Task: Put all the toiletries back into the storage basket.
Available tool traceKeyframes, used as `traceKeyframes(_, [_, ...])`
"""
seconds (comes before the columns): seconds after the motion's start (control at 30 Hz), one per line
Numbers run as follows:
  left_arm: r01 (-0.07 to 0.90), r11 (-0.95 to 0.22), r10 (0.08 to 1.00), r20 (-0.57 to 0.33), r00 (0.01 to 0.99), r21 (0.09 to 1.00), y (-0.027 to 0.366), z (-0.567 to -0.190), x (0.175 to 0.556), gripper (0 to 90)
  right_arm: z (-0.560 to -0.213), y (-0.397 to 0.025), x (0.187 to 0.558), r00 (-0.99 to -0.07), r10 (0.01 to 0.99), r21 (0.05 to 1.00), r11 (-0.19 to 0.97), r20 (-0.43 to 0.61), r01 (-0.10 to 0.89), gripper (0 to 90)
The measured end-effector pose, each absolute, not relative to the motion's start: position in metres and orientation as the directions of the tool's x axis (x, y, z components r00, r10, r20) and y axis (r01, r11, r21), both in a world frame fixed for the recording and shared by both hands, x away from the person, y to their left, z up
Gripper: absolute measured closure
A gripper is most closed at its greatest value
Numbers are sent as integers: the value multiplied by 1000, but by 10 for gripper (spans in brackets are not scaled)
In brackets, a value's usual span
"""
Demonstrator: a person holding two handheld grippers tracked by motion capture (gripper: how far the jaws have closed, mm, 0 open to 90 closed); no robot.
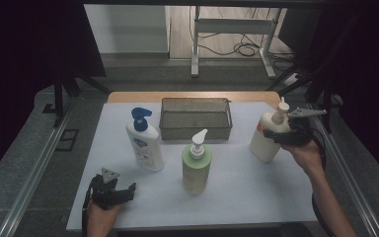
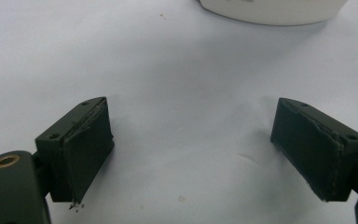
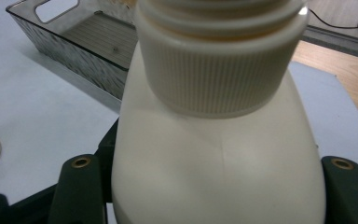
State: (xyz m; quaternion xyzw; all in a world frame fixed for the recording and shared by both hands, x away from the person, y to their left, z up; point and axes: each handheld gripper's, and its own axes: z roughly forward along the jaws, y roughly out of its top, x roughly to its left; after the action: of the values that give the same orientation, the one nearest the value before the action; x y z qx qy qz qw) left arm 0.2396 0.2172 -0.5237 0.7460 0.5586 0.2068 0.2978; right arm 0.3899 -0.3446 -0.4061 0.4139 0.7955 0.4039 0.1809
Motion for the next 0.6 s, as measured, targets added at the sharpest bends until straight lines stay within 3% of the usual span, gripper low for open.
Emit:
traceKeyframes(0.3, [711,-199,957,-24,290,675,217,-524,240,120,-405,-344,389,-539,840,789,290,62,541,378])
traceKeyframes(0.6, [711,-198,957,-25,290,675,217,-524,240,121,-395,-341,385,-545,837,791,301,48,533,379])
